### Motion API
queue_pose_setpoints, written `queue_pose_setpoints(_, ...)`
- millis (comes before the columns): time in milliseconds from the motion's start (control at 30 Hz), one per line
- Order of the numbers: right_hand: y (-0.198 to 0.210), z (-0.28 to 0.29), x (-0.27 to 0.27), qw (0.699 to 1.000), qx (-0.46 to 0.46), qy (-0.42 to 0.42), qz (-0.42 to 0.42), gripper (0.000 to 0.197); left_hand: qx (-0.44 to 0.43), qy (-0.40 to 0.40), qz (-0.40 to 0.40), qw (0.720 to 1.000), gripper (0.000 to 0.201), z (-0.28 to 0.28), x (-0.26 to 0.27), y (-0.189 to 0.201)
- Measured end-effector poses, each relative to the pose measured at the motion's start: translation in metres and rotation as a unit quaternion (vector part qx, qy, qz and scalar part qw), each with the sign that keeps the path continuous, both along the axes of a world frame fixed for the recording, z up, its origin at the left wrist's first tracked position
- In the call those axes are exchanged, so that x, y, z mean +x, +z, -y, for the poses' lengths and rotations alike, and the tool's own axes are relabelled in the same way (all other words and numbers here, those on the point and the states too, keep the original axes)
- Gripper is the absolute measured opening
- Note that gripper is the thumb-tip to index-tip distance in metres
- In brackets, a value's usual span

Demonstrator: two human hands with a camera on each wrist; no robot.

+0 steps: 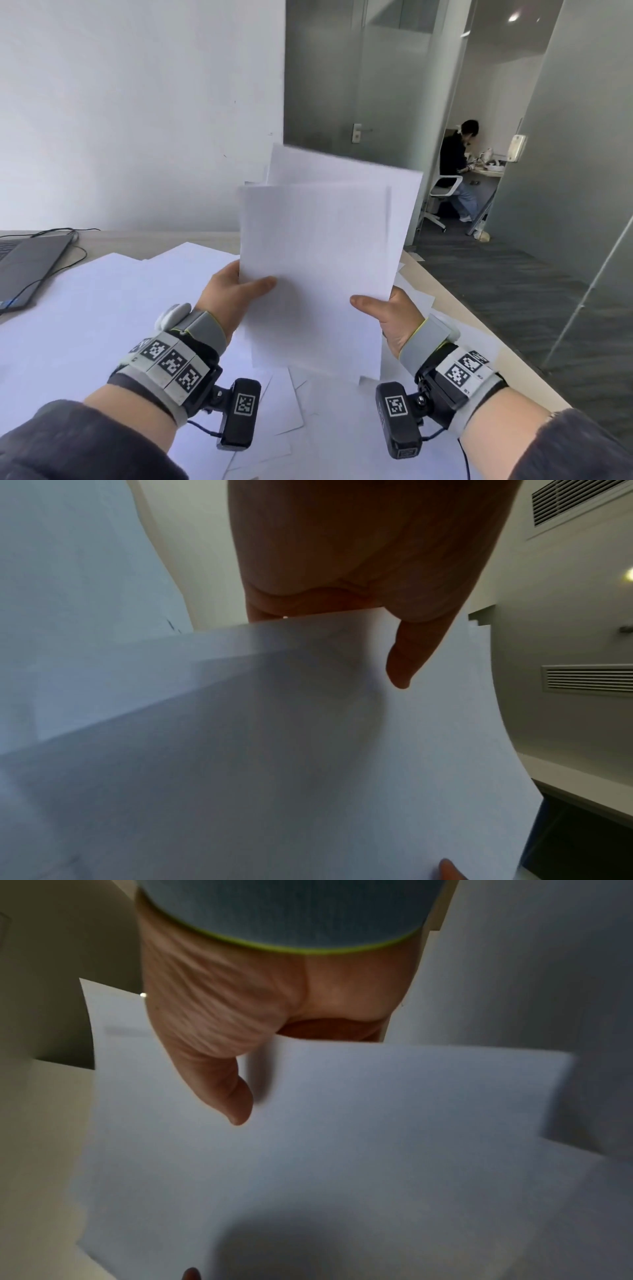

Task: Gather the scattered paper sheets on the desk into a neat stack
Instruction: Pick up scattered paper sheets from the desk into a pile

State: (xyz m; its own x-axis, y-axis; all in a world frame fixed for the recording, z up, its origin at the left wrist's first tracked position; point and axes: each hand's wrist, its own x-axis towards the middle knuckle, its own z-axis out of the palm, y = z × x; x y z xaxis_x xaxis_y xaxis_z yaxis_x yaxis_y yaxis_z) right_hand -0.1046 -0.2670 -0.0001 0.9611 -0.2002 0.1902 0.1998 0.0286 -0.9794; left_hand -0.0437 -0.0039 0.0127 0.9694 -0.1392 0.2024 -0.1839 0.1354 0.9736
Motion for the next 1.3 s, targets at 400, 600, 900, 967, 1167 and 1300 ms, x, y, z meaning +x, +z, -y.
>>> queue_pose_setpoints(400,0.016,-0.009,-0.001,0.998,0.039,-0.013,0.042,0.016,-0.035,-0.015,0.0,0.999,0.046,0.003,-0.01,0.009)
queue_pose_setpoints(600,-0.019,-0.011,-0.013,0.999,-0.028,-0.02,-0.024,0.011,0.032,-0.056,-0.102,0.993,0.076,0.004,-0.024,-0.025)
queue_pose_setpoints(900,-0.005,0.029,-0.017,0.981,-0.102,-0.019,-0.163,0.046,0.065,-0.037,-0.187,0.98,0.066,0.021,-0.029,-0.046)
queue_pose_setpoints(967,-0.008,0.053,-0.012,0.965,-0.152,-0.061,-0.205,0.048,0.052,-0.007,-0.214,0.975,0.05,0.022,-0.028,-0.051)
queue_pose_setpoints(1167,-0.035,0.139,-0.002,0.828,-0.43,-0.173,-0.315,0.067,0.008,0.045,-0.285,0.957,0.03,0.034,-0.02,-0.068)
queue_pose_setpoints(1300,-0.029,0.159,-0.011,0.734,-0.538,-0.161,-0.382,0.086,-0.006,0.032,-0.305,0.952,0.026,0.04,-0.023,-0.068)
